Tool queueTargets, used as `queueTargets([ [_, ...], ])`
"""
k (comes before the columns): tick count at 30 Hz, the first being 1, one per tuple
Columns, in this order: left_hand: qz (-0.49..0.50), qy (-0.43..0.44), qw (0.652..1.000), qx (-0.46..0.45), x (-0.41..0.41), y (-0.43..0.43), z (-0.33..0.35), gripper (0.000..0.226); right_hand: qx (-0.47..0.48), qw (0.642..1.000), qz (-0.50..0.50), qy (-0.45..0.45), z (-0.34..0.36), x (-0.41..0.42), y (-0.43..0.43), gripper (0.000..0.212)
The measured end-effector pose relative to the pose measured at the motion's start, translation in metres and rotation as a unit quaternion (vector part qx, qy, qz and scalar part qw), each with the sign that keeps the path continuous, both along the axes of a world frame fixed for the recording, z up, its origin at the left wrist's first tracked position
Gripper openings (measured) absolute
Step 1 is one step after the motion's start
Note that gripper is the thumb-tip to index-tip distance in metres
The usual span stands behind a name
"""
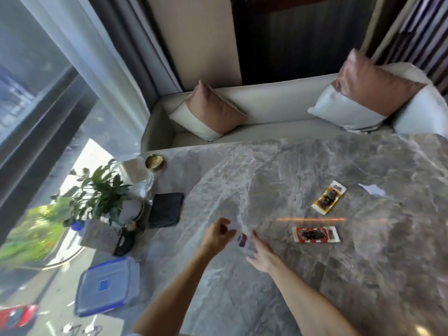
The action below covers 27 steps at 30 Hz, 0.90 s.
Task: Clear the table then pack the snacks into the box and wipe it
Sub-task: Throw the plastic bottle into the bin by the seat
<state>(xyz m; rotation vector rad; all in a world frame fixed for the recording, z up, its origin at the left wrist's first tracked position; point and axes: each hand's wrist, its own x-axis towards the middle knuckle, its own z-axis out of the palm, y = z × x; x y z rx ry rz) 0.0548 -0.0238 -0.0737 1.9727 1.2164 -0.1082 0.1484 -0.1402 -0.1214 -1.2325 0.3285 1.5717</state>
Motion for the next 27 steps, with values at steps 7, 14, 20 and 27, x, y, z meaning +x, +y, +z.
queueTargets([
  [7,0.246,-0.106,0.952,-0.146,-0.049,-0.008,0.018,0.035,0.045,0.997,0.064,0.004,-0.020,0.010,-0.001,0.053],
  [14,0.397,-0.231,0.871,-0.173,-0.151,-0.027,0.051,0.030,0.133,0.964,0.226,-0.045,0.006,-0.029,0.037,0.058],
  [20,0.508,-0.352,0.764,-0.184,-0.255,-0.065,0.060,0.033,0.169,0.921,0.343,-0.076,0.025,-0.099,0.072,0.060],
  [27,0.661,-0.444,0.582,-0.162,-0.389,-0.113,0.033,0.025,0.185,0.851,0.480,-0.103,0.038,-0.244,0.089,0.051],
])
